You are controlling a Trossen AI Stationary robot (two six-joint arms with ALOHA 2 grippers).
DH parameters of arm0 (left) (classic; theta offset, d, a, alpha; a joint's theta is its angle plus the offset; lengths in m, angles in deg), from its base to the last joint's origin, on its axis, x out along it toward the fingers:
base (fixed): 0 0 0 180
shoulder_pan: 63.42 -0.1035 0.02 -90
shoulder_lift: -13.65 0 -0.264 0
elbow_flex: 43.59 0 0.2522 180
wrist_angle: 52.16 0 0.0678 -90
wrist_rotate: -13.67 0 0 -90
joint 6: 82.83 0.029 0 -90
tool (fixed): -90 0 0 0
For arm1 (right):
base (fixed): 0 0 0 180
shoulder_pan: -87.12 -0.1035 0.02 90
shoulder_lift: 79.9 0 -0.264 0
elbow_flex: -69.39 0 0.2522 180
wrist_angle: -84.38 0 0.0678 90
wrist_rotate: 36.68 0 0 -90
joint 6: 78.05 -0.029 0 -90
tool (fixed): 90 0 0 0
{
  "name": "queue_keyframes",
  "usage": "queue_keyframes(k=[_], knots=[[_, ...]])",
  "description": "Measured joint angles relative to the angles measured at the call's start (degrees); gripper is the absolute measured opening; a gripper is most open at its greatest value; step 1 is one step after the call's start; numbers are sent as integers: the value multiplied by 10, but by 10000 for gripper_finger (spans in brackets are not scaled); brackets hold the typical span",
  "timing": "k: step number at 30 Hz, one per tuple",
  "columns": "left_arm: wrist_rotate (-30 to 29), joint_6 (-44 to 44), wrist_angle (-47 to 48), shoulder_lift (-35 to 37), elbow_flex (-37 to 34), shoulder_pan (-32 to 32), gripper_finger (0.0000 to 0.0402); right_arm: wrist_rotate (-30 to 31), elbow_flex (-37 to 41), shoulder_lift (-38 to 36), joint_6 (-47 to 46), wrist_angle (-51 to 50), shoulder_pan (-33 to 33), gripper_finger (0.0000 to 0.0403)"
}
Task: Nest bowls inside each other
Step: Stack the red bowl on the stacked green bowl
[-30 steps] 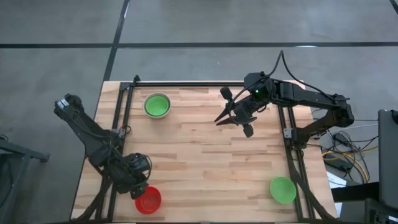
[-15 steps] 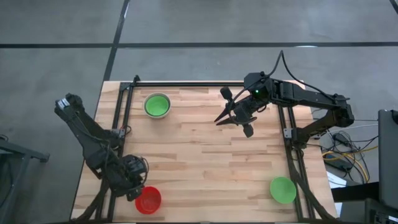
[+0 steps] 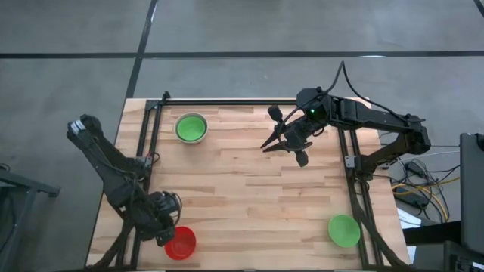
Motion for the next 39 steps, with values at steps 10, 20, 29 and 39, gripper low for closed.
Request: queue_keyframes(k=[10,20,29,39], knots=[[45,-8,-99,-20,-44,-1,158,0,0,0,0,0,0,52],[19,-68,-98,-20,-81,-4,158,0,0,0,0,0,0,52],[28,-115,-95,-20,-95,-4,158,0,0,0,0,0,0,52],[73,-46,-93,-20,-112,-4,158,0,0,0,0,0,0,52]])
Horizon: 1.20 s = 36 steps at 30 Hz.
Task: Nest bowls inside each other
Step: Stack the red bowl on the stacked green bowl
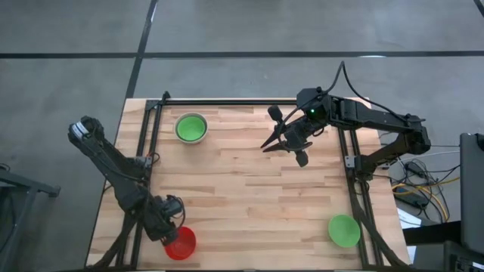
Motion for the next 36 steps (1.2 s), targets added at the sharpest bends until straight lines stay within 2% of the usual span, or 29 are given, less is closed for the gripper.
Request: queue_keyframes(k=[9,26,36], knots=[[0,18,-4,0,-10,0,158,0,0,0,0,0,0,52],[3,11,-119,0,-84,0,158,0,0,0,0,0,0,52],[4,5,-124,0,-90,0,158,0,0,0,0,0,0,52]])
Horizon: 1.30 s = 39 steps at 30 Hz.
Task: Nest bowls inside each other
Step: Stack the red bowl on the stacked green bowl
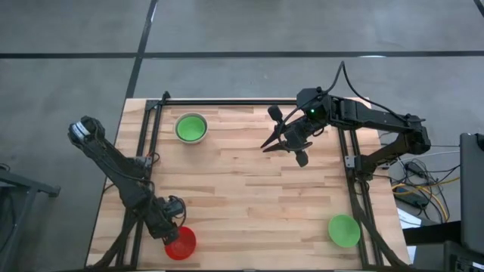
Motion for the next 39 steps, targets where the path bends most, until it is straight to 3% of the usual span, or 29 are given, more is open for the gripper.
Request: queue_keyframes(k=[27,39], knots=[[-1,-11,-96,0,-48,0,155,0,0,0,0,0,0,52],[-1,-49,-127,0,-74,0,67,0,0,0,0,0,0,52]])
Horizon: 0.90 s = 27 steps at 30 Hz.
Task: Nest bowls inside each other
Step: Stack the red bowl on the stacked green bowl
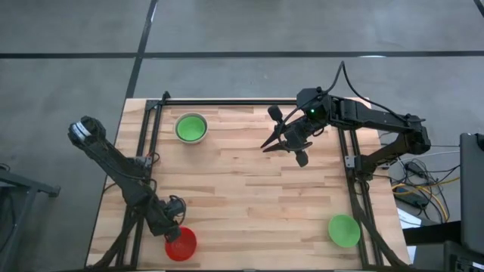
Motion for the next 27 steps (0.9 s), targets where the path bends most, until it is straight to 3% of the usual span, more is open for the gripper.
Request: queue_keyframes(k=[6,19,27], knots=[[0,-5,-25,0,-12,0,10,0,0,0,0,0,0,52],[-3,-10,-22,0,-6,0,8,0,0,0,0,0,0,52],[-41,4,119,1,73,0,5,0,0,0,0,0,0,52]])
